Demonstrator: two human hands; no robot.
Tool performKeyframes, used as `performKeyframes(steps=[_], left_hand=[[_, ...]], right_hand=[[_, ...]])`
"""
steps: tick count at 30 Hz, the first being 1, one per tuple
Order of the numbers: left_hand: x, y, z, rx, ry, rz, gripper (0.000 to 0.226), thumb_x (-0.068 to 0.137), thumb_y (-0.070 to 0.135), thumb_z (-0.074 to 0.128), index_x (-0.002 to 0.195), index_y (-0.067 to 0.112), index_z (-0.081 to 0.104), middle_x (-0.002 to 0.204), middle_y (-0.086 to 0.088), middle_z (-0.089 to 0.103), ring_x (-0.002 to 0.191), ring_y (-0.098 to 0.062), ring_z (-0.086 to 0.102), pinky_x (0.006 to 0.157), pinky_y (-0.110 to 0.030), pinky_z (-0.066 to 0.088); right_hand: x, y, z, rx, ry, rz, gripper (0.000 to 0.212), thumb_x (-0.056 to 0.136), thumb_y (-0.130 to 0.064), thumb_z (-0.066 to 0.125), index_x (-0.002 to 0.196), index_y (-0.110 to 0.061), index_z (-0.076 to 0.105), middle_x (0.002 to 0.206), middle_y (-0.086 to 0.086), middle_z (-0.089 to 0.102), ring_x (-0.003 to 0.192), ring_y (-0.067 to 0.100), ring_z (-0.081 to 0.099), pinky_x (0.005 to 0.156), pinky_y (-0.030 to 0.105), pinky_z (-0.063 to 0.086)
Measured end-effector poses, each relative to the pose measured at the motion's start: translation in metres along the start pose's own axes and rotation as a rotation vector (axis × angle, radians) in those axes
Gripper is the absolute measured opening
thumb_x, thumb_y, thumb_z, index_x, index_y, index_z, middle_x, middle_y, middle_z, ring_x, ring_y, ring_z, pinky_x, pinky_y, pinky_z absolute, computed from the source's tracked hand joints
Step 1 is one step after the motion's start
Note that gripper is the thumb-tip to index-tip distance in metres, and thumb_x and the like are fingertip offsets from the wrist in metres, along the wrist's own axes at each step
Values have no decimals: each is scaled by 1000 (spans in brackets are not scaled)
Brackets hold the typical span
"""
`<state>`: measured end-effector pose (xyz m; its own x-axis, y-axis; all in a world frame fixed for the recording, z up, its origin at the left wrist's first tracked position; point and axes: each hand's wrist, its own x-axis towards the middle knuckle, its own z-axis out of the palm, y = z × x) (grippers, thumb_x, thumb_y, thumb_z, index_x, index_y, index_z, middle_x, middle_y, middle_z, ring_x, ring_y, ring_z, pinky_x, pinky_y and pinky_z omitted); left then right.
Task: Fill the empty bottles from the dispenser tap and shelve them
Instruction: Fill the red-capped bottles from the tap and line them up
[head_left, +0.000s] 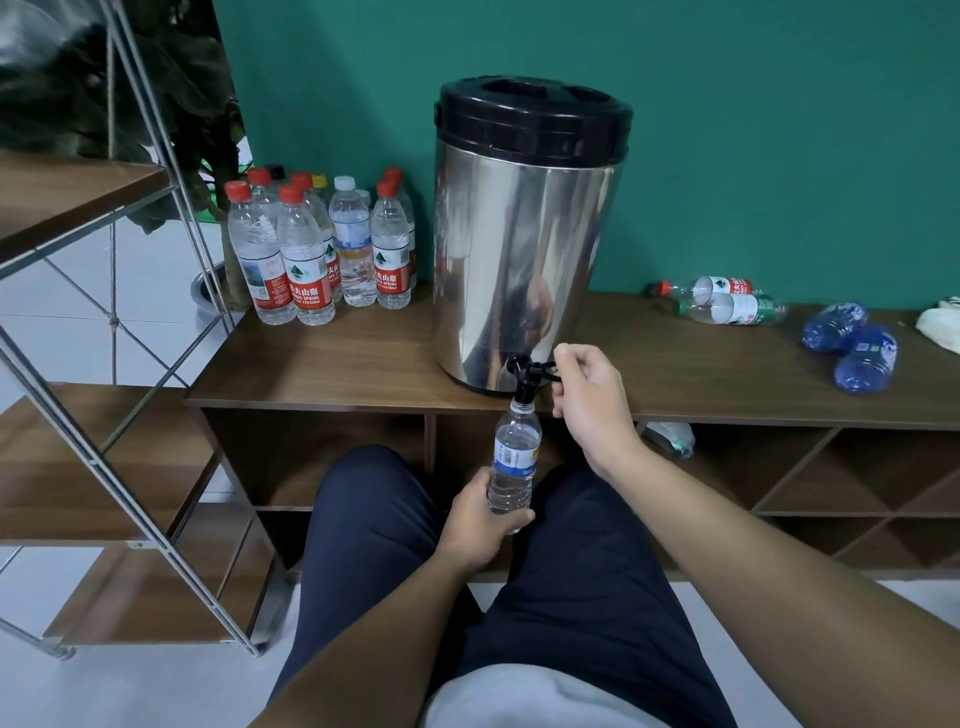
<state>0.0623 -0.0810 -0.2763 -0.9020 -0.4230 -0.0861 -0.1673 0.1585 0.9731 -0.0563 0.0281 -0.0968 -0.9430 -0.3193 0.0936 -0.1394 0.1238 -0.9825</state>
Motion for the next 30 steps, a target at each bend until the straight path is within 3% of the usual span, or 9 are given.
performKeyframes(steps=[6, 10, 13, 25, 30], left_hand=[[1, 1, -1, 19, 16, 4, 53, 86, 20, 97, 128, 31, 67, 111, 10, 81, 99, -3, 78, 92, -30, 66], [2, 0, 0, 3, 20, 0, 52, 87, 19, 97, 127, 30, 67, 112, 9, 81, 99, -3, 77, 91, -28, 65], [2, 0, 0, -1, 16, -2, 50, 87, 18, 96, 126, 31, 67, 111, 9, 81, 99, -4, 78, 90, -29, 66], [0, 3, -1, 2, 18, 9, 50, 88, 17, 95, 127, 29, 67, 110, 7, 81, 97, -5, 78, 88, -29, 66], [-1, 7, -1, -6, 21, 5, 46, 90, 13, 94, 125, 25, 66, 107, 4, 80, 93, -8, 77, 78, -18, 61]], right_hand=[[4, -2, 9, -79, -26, 52, 24, 101, -48, 57, 98, -35, 77, 74, -20, 64, 85, 15, 57, 85, 43, 47], [1, -4, 9, -46, -49, 66, 25, 109, -35, 57, 93, -30, 76, 61, -20, 59, 63, 10, 50, 70, 40, 44], [1, -7, 7, -19, -64, 71, 26, 112, -28, 56, 96, -22, 75, 59, -18, 57, 59, 10, 45, 61, 36, 40], [-2, -9, 9, 76, -84, 101, 24, 113, -20, 53, 101, -13, 72, 56, -12, 47, 55, 12, 36, 55, 34, 32], [0, -9, 8, 110, -108, 112, 23, 113, -18, 54, 99, -12, 71, 58, -10, 43, 54, 11, 33, 53, 31, 29]])
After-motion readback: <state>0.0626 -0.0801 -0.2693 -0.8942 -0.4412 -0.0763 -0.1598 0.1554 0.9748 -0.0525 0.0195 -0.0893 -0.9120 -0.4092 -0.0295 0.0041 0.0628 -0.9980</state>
